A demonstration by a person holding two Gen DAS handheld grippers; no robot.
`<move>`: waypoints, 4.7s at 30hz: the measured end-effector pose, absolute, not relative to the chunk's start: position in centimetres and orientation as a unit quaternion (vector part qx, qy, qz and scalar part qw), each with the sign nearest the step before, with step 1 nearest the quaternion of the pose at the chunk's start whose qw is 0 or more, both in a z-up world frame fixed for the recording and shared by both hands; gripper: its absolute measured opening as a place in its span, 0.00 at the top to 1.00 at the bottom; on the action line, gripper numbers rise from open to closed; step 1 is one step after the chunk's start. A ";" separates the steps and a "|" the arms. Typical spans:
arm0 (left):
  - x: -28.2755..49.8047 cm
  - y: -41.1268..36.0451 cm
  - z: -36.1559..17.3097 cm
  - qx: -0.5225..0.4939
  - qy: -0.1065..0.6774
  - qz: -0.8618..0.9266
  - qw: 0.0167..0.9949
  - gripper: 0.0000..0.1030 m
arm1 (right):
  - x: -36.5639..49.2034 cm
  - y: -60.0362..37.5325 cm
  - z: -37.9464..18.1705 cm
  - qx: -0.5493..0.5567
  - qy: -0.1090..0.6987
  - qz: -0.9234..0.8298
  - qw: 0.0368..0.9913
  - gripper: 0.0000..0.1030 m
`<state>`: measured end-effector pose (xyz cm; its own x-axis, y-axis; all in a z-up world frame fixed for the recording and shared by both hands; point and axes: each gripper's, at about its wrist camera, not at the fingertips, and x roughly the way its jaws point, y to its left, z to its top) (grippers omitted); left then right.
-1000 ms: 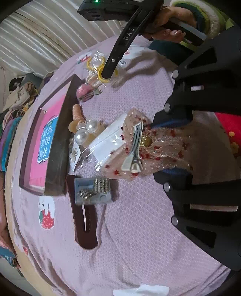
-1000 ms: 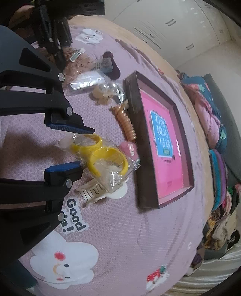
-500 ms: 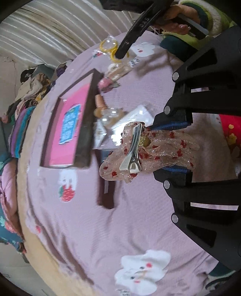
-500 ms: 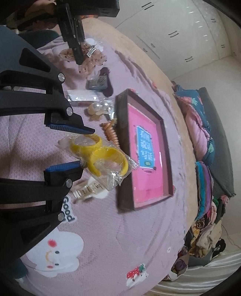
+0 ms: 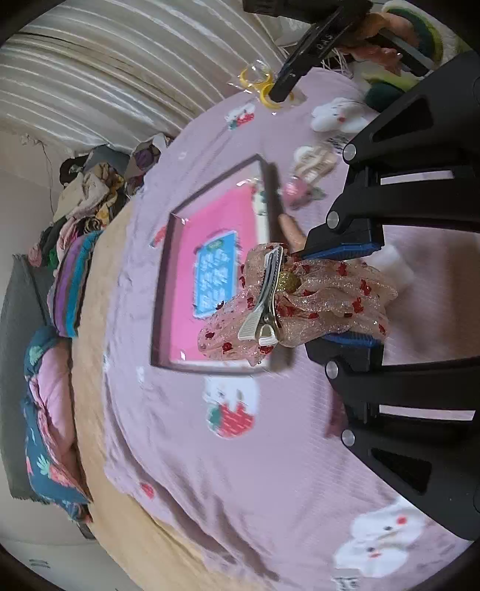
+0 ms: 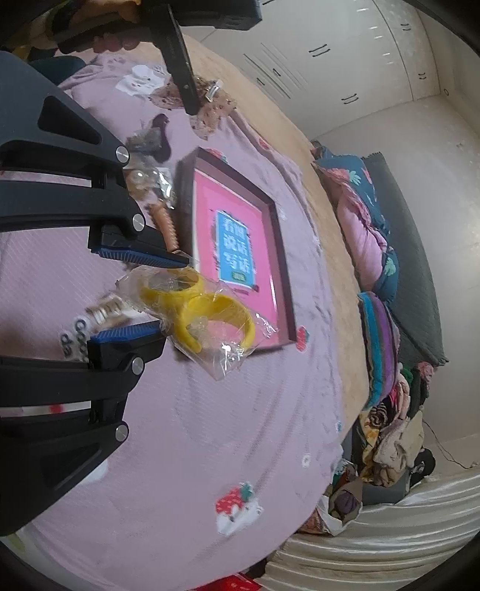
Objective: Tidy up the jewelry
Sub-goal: 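Carry both items into the pink tray and open both tools to release them, then move both tools back from the tray over the remaining accessories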
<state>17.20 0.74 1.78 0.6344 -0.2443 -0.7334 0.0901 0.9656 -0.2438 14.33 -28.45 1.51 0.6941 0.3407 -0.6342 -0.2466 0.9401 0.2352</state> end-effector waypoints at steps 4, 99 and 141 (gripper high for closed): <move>19.8 -0.1 2.0 -0.094 0.419 -0.093 0.898 0.78 | 15.5 -29.1 2.1 0.062 0.353 0.152 0.921 0.73; 12.3 2.5 7.1 -0.101 0.346 0.005 0.933 0.09 | 11.1 -28.9 6.4 0.046 0.288 0.132 0.947 0.17; 9.9 3.3 -4.2 -0.122 0.451 -0.011 0.884 0.09 | 8.5 -22.3 -0.8 -0.067 0.373 0.197 0.904 0.17</move>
<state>9.92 3.33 -4.24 0.5923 -0.1298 -0.7952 -0.0912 0.9698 -0.2262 8.53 -22.31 -0.75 0.6445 0.3060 -0.7007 -0.4064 0.9134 0.0251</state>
